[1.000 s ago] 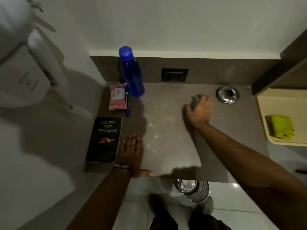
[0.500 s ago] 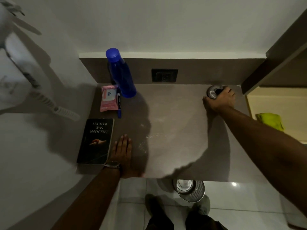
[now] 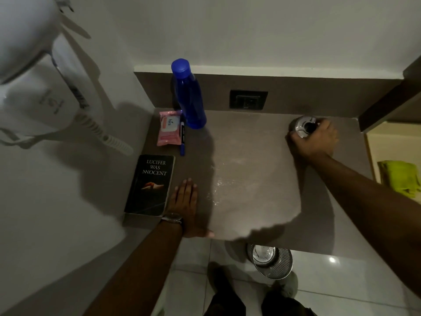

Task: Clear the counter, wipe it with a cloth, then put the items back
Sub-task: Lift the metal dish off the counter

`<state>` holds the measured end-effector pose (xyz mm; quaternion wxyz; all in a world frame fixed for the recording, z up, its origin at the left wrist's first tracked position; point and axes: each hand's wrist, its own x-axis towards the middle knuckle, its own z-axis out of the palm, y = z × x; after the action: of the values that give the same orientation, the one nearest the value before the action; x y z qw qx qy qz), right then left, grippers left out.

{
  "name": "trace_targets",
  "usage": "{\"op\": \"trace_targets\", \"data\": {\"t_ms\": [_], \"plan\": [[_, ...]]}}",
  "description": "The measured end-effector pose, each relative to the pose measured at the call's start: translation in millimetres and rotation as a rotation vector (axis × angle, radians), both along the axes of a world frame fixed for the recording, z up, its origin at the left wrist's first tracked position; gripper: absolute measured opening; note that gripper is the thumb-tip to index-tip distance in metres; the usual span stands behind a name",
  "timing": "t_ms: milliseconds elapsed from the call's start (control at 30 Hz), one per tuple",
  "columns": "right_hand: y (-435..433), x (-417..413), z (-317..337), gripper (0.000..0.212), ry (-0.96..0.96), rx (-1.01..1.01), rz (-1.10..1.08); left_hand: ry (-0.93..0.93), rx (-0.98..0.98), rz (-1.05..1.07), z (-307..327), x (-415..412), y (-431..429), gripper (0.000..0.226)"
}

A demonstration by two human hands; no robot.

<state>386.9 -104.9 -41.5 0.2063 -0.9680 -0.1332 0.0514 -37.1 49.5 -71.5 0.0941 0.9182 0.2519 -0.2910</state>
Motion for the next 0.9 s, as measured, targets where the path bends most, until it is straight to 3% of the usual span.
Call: {"op": "trace_targets", "data": {"t_ms": [100, 333, 567, 667, 767, 900], "plan": [[8.5, -13.8, -2.6, 0.088, -0.004, 0.001, 0.055, -0.005, -0.029, 0.01, -0.6, 0.9, 0.9, 0.174], [-16.1, 18.3, 1.3, 0.094, 0.068, 0.032, -0.166, -0.048, -0.003, 0.001, -10.1, -3.3, 0.9, 0.172], [-26.9, 32.4, 3.3, 0.092, 0.057, 0.001, -0.102, -0.037, -0.013, -0.004, -4.8, -1.3, 0.4, 0.172], [-13.9, 6.3, 6.3, 0.087, 0.006, 0.021, 0.066, -0.014, -0.023, -0.003, -3.6, -1.3, 1.7, 0.171], [19.8, -52.1, 12.5, 0.074, -0.039, 0.181, 0.351, -0.015, -0.008, -0.005, -2.0, -0.2, 0.6, 0.169], [88.7, -153.1, 24.2, 0.07, 0.108, 0.272, 0.727, -0.045, -0.005, 0.025, 3.4, -1.0, -3.0, 0.172]]}}
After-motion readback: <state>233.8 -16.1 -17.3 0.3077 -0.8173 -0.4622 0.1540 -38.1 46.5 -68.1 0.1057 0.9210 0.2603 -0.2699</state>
